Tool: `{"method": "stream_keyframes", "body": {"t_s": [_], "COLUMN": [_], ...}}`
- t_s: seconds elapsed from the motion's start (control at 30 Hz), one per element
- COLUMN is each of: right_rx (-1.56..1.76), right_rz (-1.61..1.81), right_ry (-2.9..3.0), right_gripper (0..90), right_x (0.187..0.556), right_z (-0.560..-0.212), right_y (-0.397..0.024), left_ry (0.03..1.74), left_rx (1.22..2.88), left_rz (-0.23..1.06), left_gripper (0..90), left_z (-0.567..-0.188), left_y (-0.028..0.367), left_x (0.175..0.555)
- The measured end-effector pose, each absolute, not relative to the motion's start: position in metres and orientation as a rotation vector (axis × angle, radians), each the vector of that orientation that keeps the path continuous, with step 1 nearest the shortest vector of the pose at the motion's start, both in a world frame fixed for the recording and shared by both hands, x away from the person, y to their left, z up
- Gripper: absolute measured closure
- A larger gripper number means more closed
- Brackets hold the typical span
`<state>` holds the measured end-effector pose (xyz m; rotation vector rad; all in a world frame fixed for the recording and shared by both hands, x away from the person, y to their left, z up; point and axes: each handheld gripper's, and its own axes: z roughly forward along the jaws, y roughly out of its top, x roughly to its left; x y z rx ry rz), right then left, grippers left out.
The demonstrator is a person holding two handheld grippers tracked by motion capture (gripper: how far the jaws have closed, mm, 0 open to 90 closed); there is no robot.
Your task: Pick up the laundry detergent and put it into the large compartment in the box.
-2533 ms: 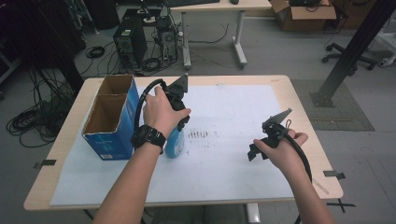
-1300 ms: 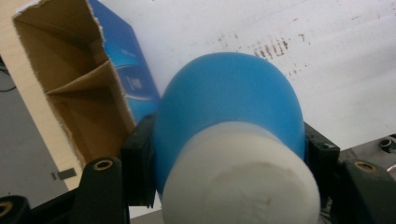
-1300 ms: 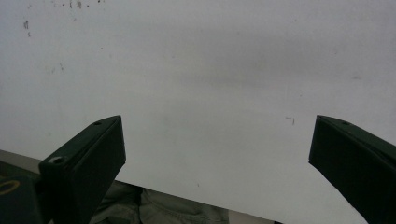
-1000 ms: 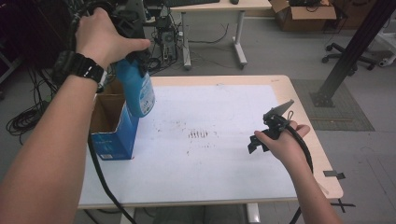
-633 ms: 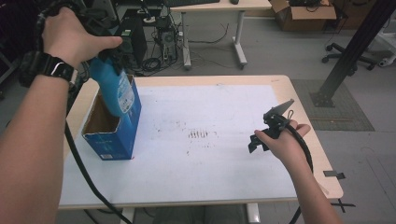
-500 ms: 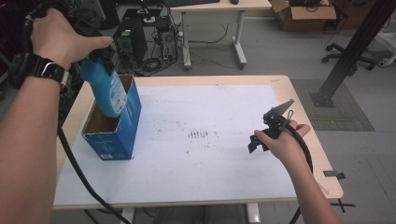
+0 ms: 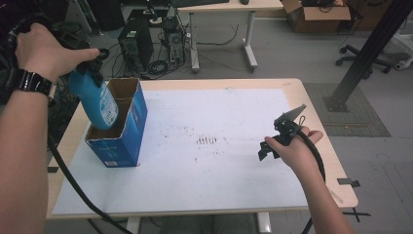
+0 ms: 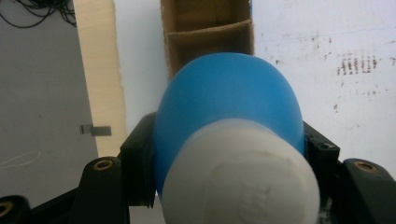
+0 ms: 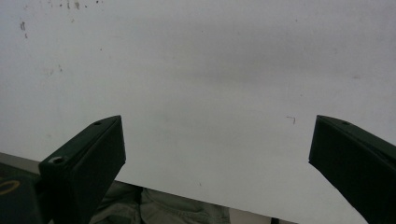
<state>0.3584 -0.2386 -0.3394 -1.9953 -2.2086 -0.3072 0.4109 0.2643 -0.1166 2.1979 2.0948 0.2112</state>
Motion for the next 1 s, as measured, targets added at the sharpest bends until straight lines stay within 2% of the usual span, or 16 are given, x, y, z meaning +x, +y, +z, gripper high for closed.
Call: {"method": "stream_keyframes", "body": {"t_s": [1.0], "right_rx": [-1.979], "right_rz": [-0.283], "right_ry": [-2.197], "right_gripper": [3.8], "right_x": [0.360], "right_z": [-0.356], "right_y": [-0.233], "left_ry": [2.126], "left_rx": [2.261], "left_rz": [0.076], "left_gripper": [37.6], "left_z": [-0.210], "left_y": [0.267], "left_x": [0.423]}}
